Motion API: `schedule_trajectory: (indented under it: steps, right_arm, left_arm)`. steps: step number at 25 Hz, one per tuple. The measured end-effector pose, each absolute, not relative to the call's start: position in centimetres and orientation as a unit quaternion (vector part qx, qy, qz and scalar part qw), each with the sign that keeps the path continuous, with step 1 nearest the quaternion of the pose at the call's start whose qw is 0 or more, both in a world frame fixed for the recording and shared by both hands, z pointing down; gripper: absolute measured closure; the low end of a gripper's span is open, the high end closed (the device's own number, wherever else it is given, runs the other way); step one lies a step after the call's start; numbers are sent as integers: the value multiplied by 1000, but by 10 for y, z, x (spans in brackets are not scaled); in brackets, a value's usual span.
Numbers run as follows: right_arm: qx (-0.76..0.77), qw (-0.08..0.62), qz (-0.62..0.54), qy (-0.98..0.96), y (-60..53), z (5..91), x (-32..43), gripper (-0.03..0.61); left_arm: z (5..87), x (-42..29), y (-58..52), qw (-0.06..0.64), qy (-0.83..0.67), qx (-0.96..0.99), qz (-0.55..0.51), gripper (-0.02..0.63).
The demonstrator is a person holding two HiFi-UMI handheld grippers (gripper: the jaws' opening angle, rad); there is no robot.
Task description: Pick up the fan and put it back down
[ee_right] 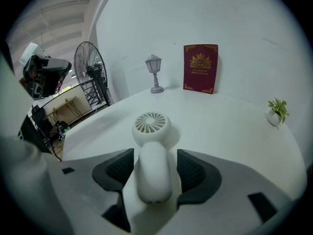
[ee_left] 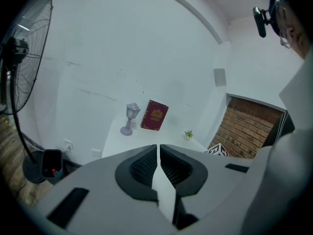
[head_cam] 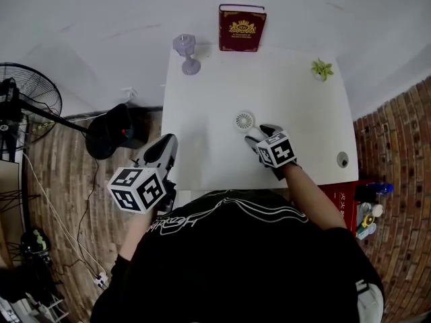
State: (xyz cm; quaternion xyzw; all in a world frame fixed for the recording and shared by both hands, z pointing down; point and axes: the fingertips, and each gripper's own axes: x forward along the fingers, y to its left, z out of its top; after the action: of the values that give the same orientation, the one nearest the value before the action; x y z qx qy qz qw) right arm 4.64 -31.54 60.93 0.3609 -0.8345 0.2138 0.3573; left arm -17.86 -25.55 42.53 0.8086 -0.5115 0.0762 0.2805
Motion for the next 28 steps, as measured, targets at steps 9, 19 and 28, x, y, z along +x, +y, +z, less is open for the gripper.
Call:
schedule_trajectory:
  steps: [9,19,28]
  right_arm:
    - [357,244,153,-889,-286,515,24,376]
    - [266,94,131,-951,-191,401,-15,575]
    - [239,30,157,-958,-144,372,-20,577]
  left_arm:
    - [417,-173,-225,286,-502,813,72,571]
    - [396,-144,-168,281,-451,846,51,571]
    - [384,-128,-135,269,-429,862,39,571]
